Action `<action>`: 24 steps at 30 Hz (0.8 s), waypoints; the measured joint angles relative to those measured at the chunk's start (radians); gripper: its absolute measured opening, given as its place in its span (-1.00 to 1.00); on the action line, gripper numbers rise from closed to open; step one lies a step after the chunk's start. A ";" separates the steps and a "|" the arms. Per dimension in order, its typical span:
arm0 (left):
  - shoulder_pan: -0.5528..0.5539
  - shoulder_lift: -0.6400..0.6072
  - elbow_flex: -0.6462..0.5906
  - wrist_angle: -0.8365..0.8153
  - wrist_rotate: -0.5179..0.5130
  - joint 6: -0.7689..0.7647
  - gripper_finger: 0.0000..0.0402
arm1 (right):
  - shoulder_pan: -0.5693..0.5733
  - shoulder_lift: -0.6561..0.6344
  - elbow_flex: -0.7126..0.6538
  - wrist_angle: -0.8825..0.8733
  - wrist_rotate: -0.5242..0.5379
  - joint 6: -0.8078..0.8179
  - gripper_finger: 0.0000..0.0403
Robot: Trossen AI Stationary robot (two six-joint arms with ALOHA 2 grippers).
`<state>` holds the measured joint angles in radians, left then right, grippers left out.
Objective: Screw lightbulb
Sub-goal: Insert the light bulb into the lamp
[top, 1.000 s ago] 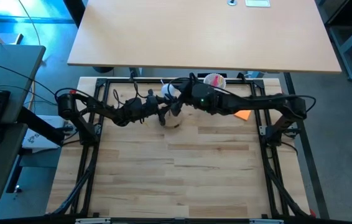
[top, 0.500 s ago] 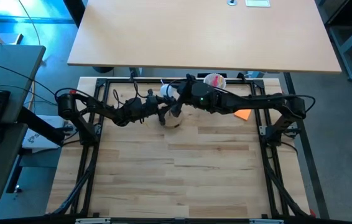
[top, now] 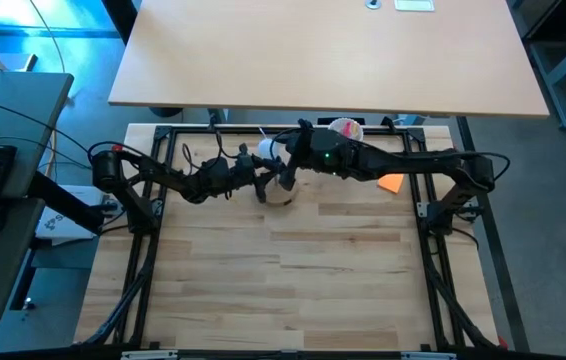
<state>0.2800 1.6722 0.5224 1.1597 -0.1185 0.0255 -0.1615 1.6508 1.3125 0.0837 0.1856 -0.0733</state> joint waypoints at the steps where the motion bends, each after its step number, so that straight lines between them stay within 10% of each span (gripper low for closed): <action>1: 0.000 0.000 0.000 0.000 -0.001 -0.001 -0.29 | -0.004 -0.001 0.000 0.000 -0.007 -0.009 0.45; 24: 0.000 -0.001 0.000 -0.014 -0.005 -0.002 -0.29 | -0.074 -0.006 0.000 -0.116 -0.153 -0.016 0.62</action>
<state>0.2802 1.6714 0.5224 1.1454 -0.1234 0.0231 -0.2359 1.6451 1.3121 -0.0321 0.0326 -0.0889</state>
